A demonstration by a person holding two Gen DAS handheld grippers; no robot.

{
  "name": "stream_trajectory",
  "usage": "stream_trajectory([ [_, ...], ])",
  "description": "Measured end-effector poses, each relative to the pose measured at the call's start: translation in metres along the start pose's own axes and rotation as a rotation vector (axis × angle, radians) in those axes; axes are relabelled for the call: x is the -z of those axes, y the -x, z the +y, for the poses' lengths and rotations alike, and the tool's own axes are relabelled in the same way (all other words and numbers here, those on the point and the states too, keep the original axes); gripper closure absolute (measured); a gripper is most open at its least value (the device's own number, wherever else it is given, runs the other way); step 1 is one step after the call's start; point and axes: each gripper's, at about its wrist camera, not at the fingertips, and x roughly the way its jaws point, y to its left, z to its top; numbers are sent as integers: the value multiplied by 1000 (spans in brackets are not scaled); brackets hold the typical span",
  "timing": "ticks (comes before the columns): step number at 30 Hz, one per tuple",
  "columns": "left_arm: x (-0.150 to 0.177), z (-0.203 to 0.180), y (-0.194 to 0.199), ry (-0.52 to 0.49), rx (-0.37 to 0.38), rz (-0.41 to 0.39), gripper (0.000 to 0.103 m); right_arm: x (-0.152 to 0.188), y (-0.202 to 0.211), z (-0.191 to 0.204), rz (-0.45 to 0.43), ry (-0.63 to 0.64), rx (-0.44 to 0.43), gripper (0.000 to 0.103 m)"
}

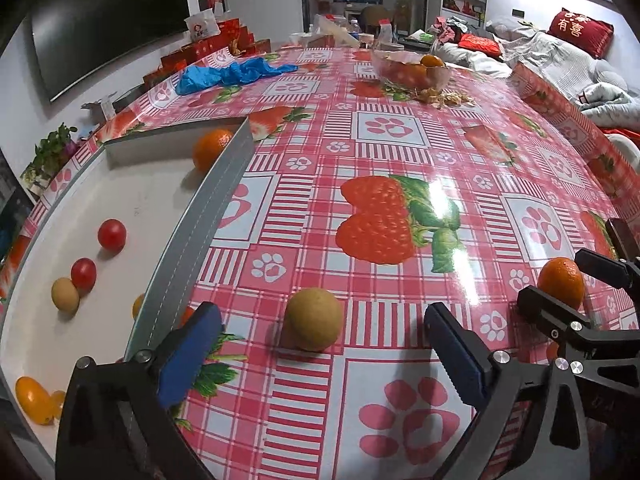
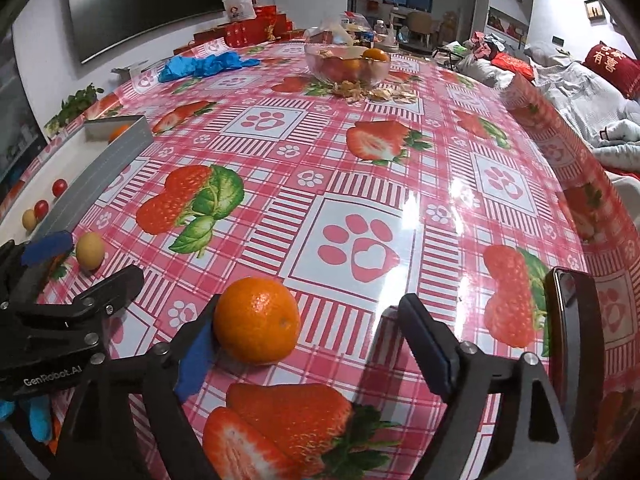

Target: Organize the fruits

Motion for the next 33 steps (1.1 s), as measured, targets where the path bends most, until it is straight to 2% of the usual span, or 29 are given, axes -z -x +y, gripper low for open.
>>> stream_trajectory([
  [4, 0, 0, 0, 0, 0, 0, 1, 0, -1, -1, 4, -9, 2, 11],
  [6, 0, 0, 0, 1, -1, 0, 1, 0, -3, -4, 13, -22, 5, 5],
  [11, 0, 1, 0, 6, -5, 0, 1, -1, -5, -4, 20, -21, 1, 1],
  [33, 0, 1, 0, 6, -7, -1, 1, 0, -6, -2, 24, -15, 5, 0],
])
